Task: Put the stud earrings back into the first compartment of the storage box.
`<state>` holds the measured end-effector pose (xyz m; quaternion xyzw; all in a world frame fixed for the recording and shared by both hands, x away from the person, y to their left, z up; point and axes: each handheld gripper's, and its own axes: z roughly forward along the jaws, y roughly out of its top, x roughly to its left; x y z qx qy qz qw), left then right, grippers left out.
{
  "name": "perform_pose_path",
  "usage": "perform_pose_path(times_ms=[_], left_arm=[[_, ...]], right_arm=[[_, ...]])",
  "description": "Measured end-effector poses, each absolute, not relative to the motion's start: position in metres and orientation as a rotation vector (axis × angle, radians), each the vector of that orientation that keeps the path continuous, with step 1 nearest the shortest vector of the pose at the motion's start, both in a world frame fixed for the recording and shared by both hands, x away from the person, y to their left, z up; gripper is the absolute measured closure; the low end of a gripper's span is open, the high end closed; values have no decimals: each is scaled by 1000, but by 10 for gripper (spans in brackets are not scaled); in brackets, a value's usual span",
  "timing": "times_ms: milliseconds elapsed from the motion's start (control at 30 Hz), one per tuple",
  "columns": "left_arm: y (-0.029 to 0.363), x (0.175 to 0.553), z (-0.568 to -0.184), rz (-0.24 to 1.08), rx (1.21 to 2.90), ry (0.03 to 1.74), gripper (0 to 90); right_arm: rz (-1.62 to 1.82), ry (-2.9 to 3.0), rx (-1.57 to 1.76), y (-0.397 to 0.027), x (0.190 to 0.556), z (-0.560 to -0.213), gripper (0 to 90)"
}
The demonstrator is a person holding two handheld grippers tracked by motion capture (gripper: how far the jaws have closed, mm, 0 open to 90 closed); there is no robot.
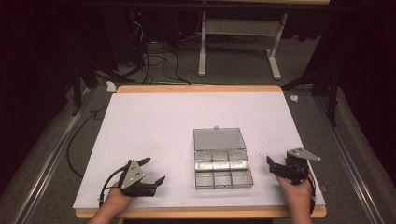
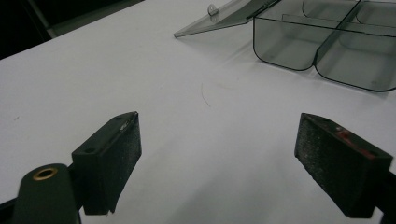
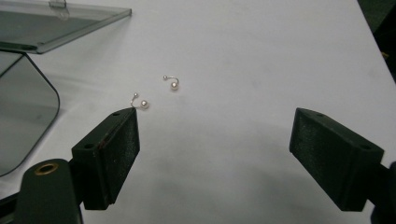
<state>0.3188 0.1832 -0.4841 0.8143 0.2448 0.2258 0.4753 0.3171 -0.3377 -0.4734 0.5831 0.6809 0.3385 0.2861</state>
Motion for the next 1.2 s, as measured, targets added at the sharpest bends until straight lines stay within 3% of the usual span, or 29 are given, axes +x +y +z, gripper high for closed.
perform_pose_path(times_ms=[633, 1200], left_arm=[[183, 320, -484, 545, 1996, 609, 150], [183, 319, -484, 557, 1987, 606, 150]], right_arm=[[922, 1818, 1501, -330, 310, -467, 201], [946, 1946, 1380, -304, 319, -464, 442]])
